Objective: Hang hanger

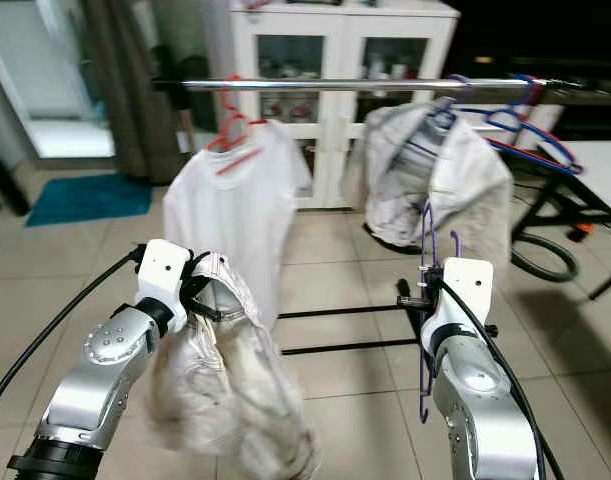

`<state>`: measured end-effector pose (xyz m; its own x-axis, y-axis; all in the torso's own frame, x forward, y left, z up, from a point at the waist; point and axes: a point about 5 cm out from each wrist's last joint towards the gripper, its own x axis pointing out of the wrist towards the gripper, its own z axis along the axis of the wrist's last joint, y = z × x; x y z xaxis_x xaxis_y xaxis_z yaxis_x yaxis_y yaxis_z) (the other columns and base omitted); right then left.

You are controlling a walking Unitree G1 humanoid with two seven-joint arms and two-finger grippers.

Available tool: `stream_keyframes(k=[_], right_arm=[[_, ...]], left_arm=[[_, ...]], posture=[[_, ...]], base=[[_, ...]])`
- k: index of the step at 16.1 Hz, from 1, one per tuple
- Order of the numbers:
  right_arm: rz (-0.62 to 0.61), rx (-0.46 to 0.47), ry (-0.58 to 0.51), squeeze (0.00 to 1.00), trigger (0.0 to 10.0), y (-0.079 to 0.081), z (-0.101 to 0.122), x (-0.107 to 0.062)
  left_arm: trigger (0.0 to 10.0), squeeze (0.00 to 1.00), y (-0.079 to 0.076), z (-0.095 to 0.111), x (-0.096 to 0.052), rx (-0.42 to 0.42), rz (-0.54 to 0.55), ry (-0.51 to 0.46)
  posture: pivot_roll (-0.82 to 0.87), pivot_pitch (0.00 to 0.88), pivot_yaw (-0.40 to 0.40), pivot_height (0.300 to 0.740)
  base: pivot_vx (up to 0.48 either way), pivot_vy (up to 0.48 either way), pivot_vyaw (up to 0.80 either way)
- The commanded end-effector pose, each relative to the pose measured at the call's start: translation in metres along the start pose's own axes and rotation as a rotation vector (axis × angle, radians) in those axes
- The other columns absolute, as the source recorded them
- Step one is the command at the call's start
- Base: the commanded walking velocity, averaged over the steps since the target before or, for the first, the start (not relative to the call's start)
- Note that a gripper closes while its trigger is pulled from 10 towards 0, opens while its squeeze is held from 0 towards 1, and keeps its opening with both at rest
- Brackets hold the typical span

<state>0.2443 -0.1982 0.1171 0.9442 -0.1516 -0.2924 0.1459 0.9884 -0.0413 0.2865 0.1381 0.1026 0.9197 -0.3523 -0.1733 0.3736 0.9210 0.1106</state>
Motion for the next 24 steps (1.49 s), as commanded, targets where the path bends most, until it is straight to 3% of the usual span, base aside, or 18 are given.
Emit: stream_keyframes(k=[1, 7, 24], right_arm=[[0.01, -0.007, -0.013, 0.0, 10.0, 0.0023, 0.0037, 0.0025], [-0.007, 0.019, -0.001, 0.0, 10.0, 0.0012, 0.0032, 0.0044], [-0.005, 0.012, 0.0, 0.0, 10.0, 0.0013, 0.0057, 0.006]], left_arm=[[10.0, 0.0, 0.0012, 0.0137, 0.0028, 0.017, 0.004, -0.056], [10.0, 0.0, 0.0006, 0.0144, 0.0036, 0.021, 0.002, -0.059], [10.0, 0.0, -0.0001, 0.0148, 0.005, 0.001, 0.012, -0.067]], posture=[[0.03, 0.0, -0.004, 0.74], [0.03, 0.0, -0.007, 0.74], [0.03, 0.0, -0.013, 0.74]], base=[[0.0, 0.0, 0.0], [0.0, 0.0, -0.17], [0.0, 0.0, -0.8]])
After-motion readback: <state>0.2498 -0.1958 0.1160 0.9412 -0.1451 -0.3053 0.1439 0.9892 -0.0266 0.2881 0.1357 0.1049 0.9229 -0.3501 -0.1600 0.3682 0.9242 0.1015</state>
